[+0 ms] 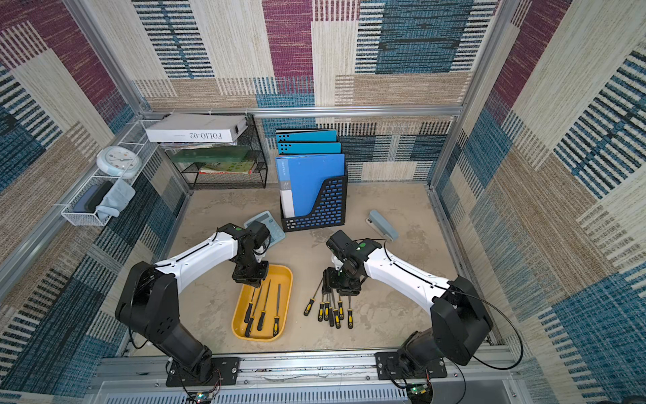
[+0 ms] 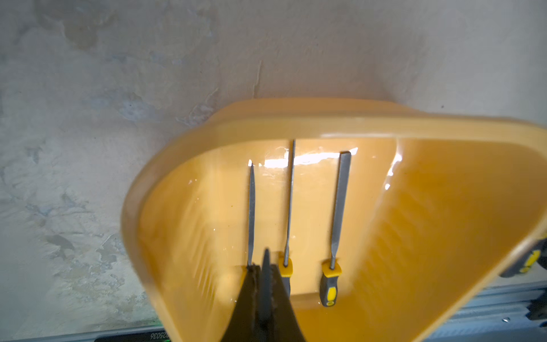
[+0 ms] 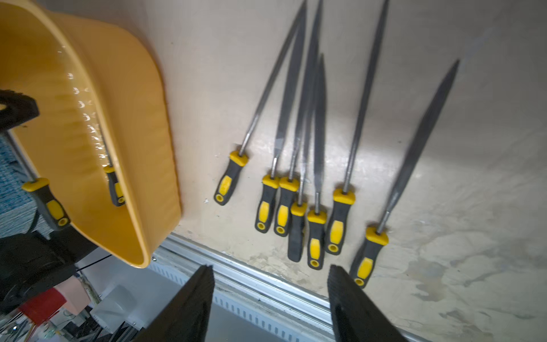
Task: Put the file tool into the storage box
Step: Place the file tool in the storage box, then pick up the file tool from the center of the board.
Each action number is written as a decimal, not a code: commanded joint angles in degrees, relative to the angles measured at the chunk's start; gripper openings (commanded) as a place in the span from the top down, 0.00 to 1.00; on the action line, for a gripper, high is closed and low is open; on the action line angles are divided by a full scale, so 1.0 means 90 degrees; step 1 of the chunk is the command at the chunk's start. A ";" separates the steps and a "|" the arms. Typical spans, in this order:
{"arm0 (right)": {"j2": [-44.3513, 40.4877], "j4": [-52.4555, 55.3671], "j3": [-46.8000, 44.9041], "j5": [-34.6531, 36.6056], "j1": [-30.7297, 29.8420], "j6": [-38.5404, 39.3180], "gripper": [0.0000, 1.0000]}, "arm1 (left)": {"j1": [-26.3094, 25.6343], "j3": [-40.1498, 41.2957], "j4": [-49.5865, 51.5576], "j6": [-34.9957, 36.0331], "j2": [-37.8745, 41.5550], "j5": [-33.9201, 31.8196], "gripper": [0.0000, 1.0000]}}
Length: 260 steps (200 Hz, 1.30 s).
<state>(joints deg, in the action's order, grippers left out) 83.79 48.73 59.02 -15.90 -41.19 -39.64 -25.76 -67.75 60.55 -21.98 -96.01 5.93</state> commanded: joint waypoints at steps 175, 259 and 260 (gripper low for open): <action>0.0060 -0.0259 -0.1658 0.0217 -0.0072 -0.0111 0.57 | -0.0238 0.0480 -0.0600 -0.0400 -0.0168 -0.0259 0.69; 0.0430 0.0115 -0.1370 0.1205 -0.0101 0.0157 0.85 | -0.0176 -0.1023 0.0311 -0.0599 0.0441 0.0111 0.62; 0.0419 0.0129 -0.1342 0.1227 -0.0101 0.0166 0.86 | -0.0170 -0.1045 0.0317 -0.0607 0.0452 0.0126 0.62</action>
<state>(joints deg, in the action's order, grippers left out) 88.20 48.12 44.99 -12.56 -42.04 -39.72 -27.64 -73.54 59.48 -26.41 -93.25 4.45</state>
